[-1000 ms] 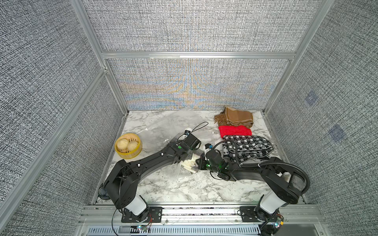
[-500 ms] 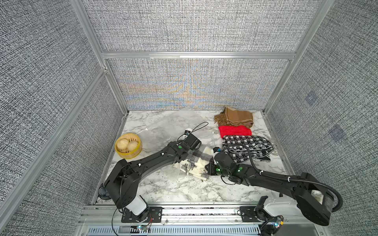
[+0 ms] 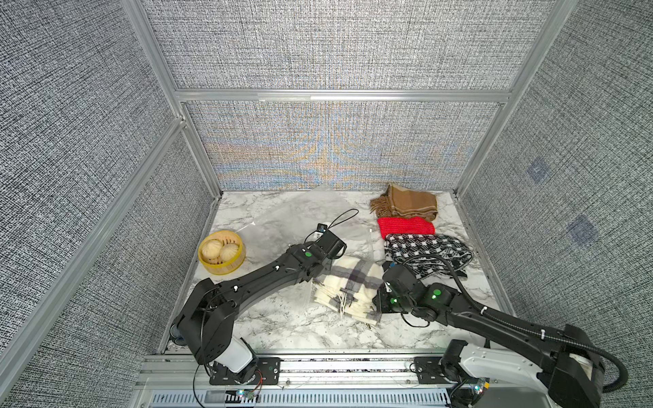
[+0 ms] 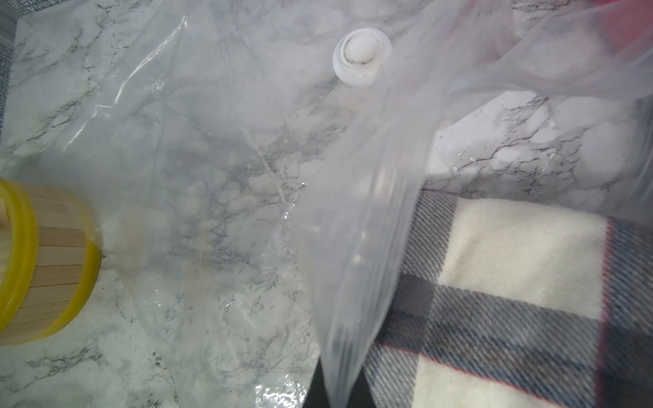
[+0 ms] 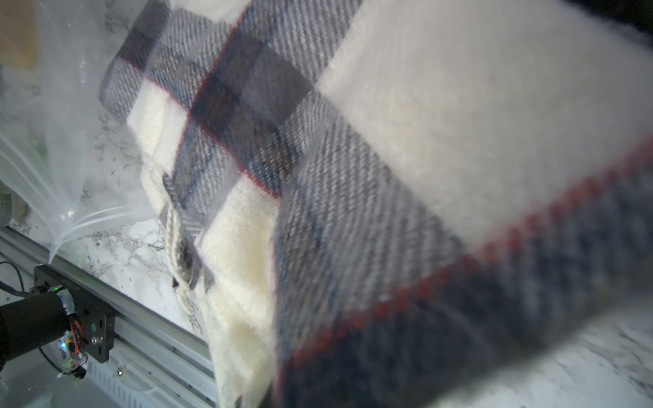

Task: Take the scarf out of the vacuum bag
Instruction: Take out the scarf from the vacuum bag.

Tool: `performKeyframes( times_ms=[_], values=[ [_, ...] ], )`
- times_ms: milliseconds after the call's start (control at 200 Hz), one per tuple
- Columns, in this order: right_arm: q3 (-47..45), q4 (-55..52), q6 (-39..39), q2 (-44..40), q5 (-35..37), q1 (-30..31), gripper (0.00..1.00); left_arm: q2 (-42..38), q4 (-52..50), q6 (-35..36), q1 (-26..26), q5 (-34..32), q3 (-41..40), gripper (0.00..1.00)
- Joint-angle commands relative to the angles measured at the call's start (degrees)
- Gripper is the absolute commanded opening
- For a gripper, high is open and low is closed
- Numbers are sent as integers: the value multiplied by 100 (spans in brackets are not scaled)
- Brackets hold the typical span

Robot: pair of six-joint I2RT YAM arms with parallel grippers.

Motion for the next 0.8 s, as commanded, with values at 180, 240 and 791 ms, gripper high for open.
performKeyframes(
  times_ms=[180,240,791],
  values=[
    [66,-1505,-7,-409,352,-23,0,-158,-32,-45,4,-10,-43,0],
    [87,-1760,-9,-423,640,-95,0,-179,-32,-43,2,6,-43,0],
    [404,-3476,594,-829,2198,-431,0,-123,-67,-17,4,-69,2,0]
  ],
)
